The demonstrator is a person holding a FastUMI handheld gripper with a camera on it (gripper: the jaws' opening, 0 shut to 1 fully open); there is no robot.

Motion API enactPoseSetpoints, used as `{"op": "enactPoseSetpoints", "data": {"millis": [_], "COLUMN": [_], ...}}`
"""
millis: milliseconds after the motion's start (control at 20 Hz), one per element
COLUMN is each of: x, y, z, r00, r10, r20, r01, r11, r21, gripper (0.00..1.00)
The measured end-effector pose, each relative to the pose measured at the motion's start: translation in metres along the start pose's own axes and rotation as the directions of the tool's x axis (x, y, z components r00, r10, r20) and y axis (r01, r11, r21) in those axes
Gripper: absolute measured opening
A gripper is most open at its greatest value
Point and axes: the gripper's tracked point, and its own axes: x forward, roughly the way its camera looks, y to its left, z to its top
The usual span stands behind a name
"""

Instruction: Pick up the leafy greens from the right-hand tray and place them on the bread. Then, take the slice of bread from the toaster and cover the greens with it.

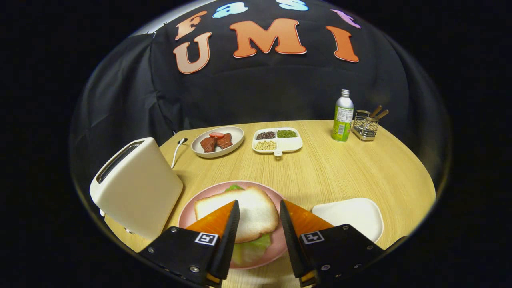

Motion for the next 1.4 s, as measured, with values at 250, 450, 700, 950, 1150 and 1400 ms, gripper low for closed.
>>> {"op": "enactPoseSetpoints", "data": {"millis": [250,450,700,950,1150,1400], "x": [-0.006,-0.019,-0.047,-0.078,-0.102,-0.126], "y": [-0.018,-0.039,-0.070,-0.106,-0.131,-0.150], "z": [0.008,0.027,0.058,0.089,0.103,0.108], "r00": [0.999,0.993,0.976,0.942,0.916,0.895], "r10": [-0.042,-0.075,-0.110,-0.148,-0.166,-0.170], "r20": [0.033,0.090,0.188,0.300,0.365,0.412], "r01": [0.042,0.077,0.118,0.169,0.201,0.212], "r11": [0.999,0.997,0.992,0.985,0.978,0.975], "r21": [-0.003,-0.019,-0.035,-0.046,-0.059,-0.058], "gripper": [0.92,0.98,0.98,0.97,0.97,0.98]}}
